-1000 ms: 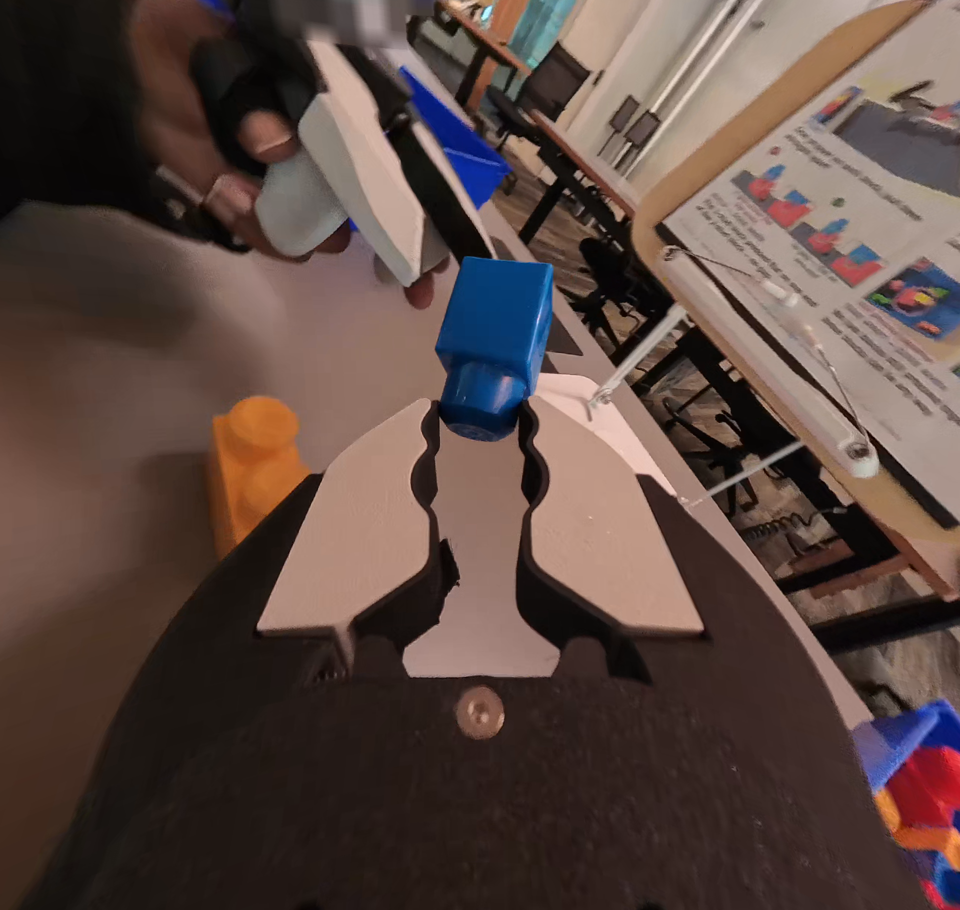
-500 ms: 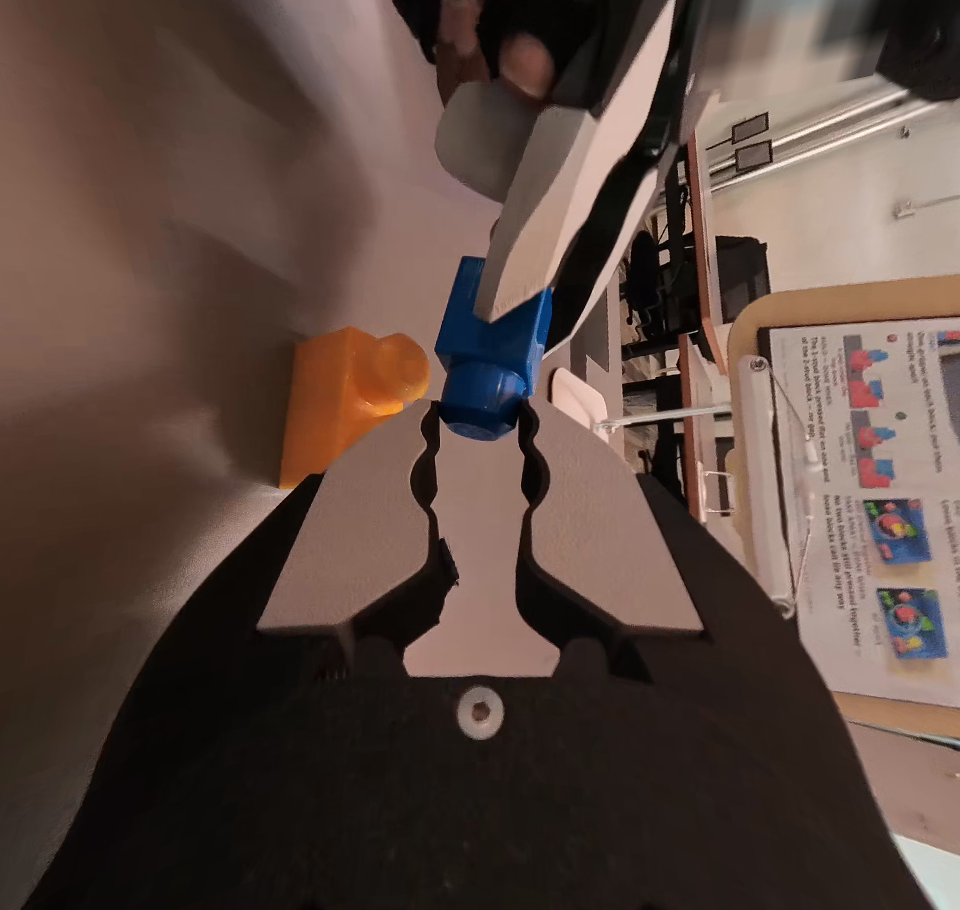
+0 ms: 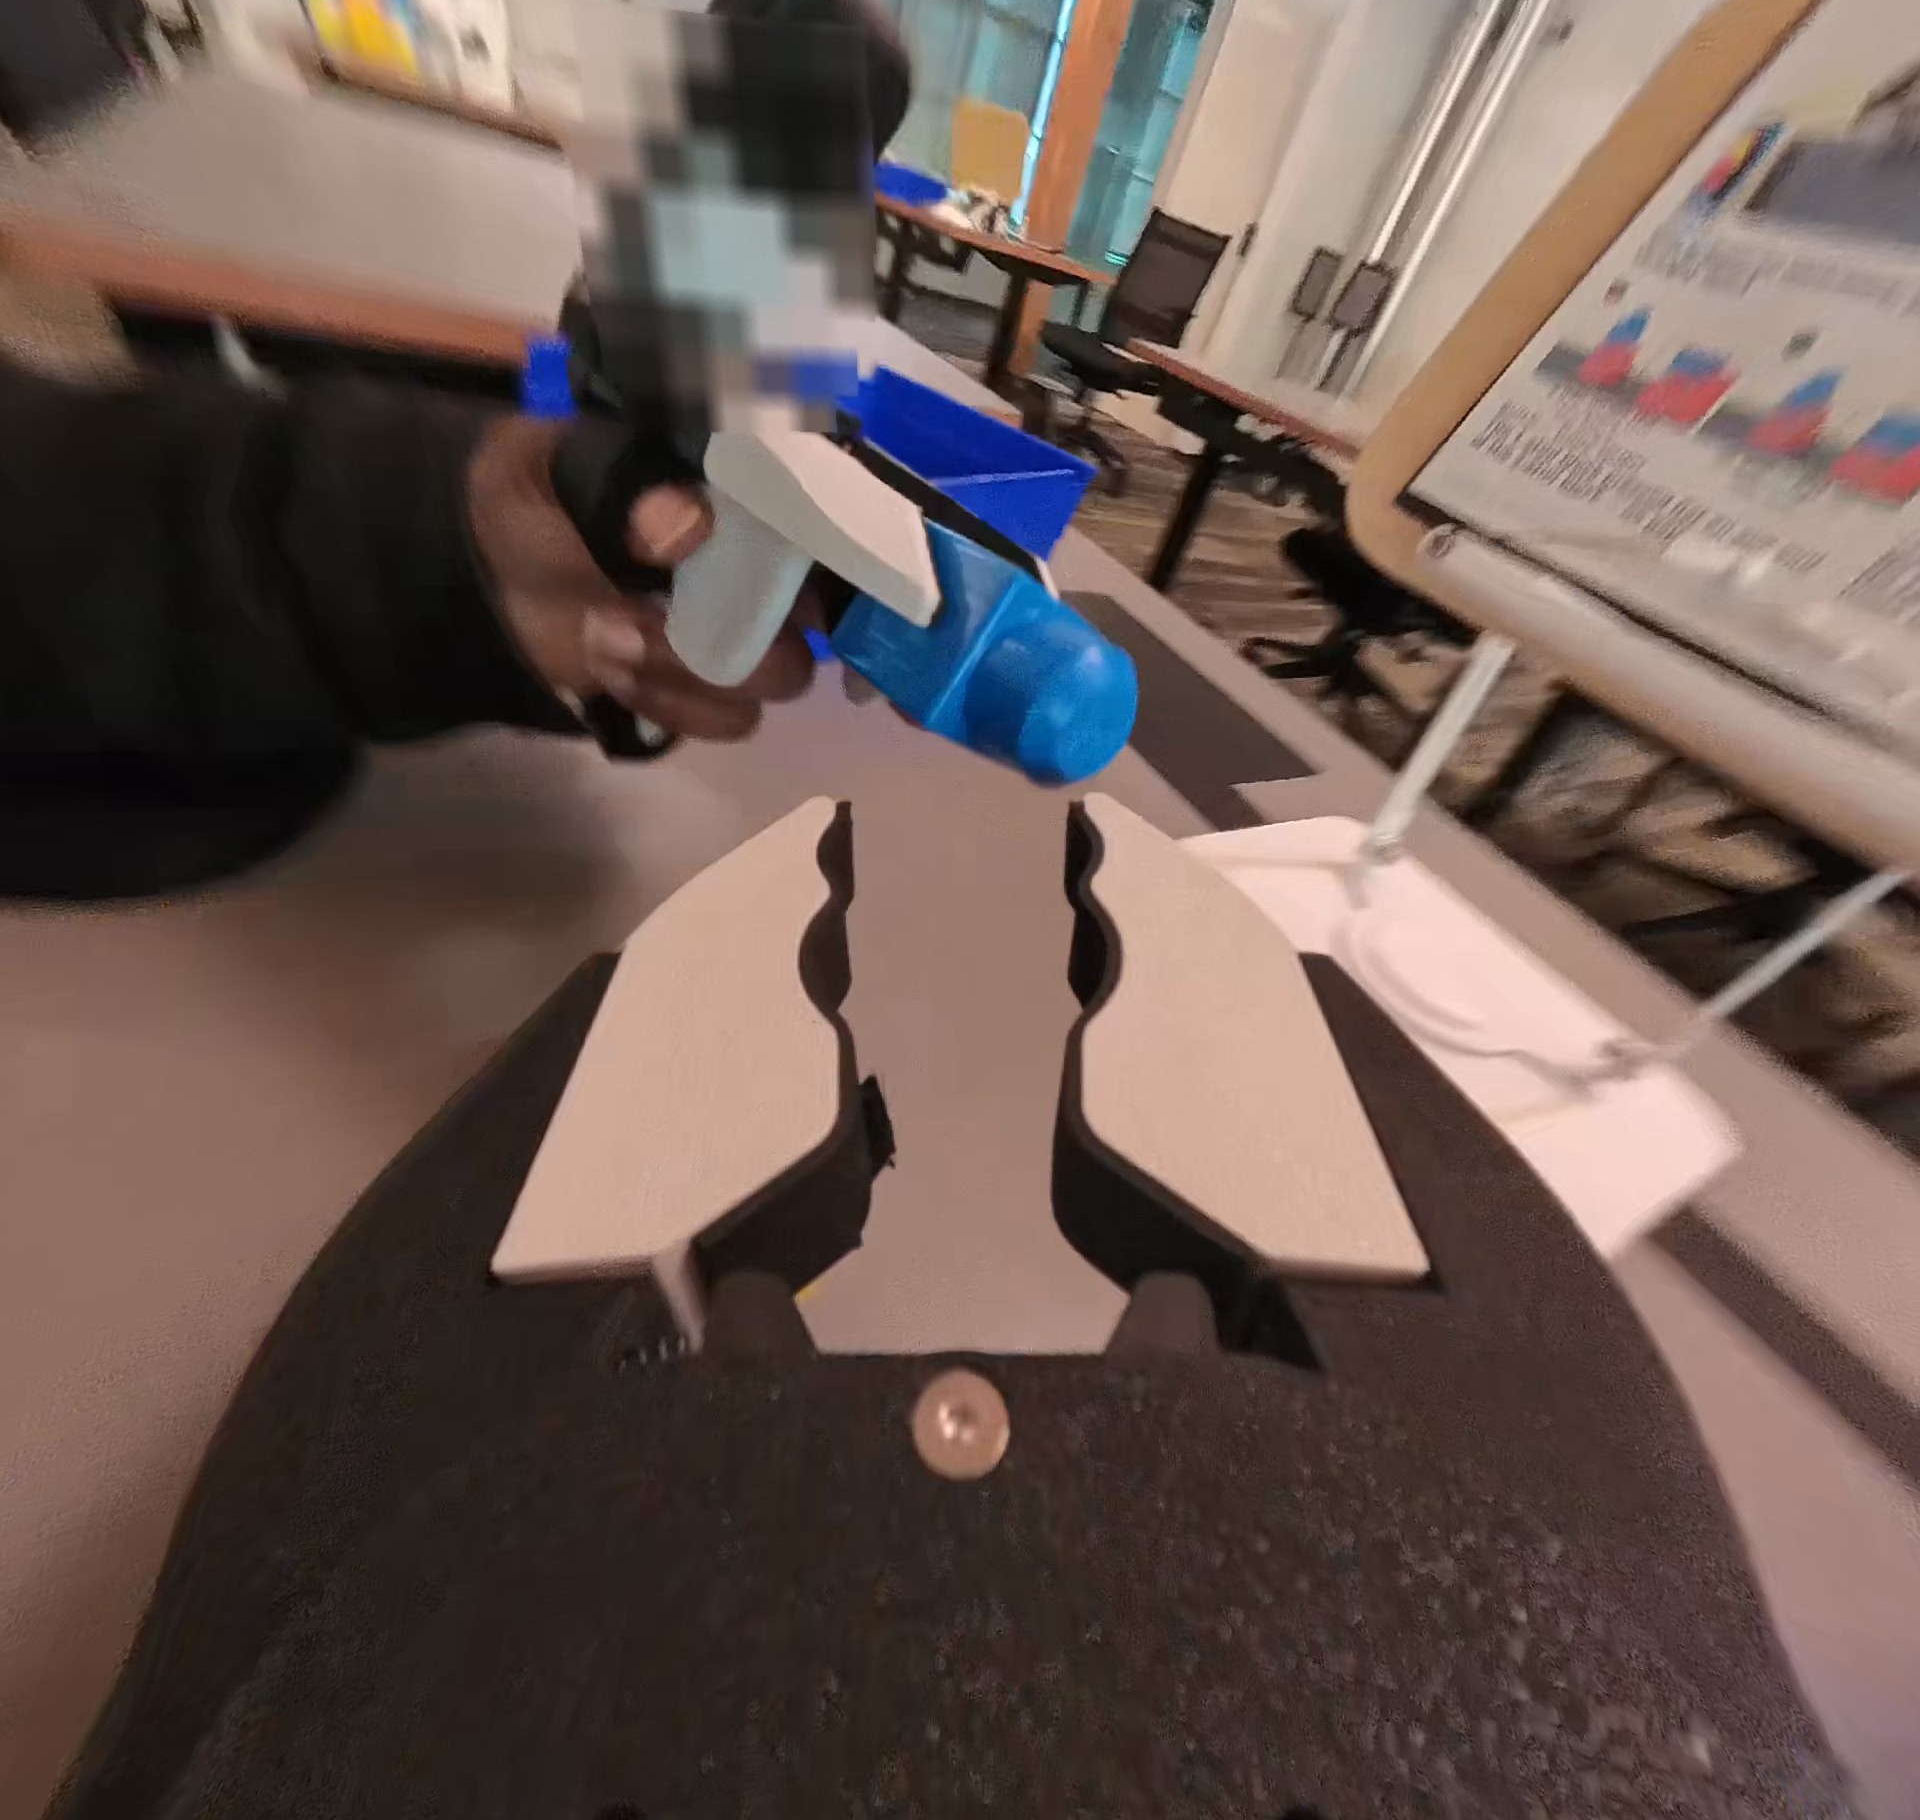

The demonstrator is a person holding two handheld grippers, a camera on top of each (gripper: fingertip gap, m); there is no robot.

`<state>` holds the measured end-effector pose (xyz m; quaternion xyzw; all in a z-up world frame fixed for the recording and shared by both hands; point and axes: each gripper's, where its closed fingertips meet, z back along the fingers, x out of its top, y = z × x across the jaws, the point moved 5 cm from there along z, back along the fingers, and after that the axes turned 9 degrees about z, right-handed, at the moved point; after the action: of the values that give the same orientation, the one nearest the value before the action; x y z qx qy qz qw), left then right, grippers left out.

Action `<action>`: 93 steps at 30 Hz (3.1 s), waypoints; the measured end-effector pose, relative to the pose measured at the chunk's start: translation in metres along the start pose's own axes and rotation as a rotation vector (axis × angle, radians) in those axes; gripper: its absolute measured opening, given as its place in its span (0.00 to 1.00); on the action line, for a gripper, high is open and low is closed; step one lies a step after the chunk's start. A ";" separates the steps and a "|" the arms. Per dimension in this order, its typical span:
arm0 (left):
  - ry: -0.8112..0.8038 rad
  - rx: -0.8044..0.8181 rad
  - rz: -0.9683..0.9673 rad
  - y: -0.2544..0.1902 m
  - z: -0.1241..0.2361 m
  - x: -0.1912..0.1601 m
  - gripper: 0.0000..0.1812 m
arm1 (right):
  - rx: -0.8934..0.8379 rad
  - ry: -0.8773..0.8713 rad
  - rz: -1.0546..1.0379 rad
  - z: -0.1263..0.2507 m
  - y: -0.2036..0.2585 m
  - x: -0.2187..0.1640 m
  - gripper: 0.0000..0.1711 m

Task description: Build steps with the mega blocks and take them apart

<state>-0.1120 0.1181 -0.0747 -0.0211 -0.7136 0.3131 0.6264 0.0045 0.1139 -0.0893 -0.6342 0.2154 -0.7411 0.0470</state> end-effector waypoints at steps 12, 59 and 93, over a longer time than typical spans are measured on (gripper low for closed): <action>-0.335 -0.140 0.109 -0.019 -0.014 0.004 0.21 | 0.206 -0.271 -0.587 -0.002 0.000 0.014 0.27; 0.837 0.049 -0.444 0.019 -0.015 -0.129 0.21 | 0.384 0.546 -0.052 0.028 0.000 -0.098 0.24; 0.164 -0.170 -0.251 -0.033 -0.016 -0.034 0.23 | 0.263 -0.231 -0.267 0.032 -0.009 0.025 0.19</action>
<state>-0.0784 0.0844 -0.0890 -0.0103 -0.6811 0.1682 0.7125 0.0326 0.1054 -0.0593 -0.7263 0.0242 -0.6847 0.0552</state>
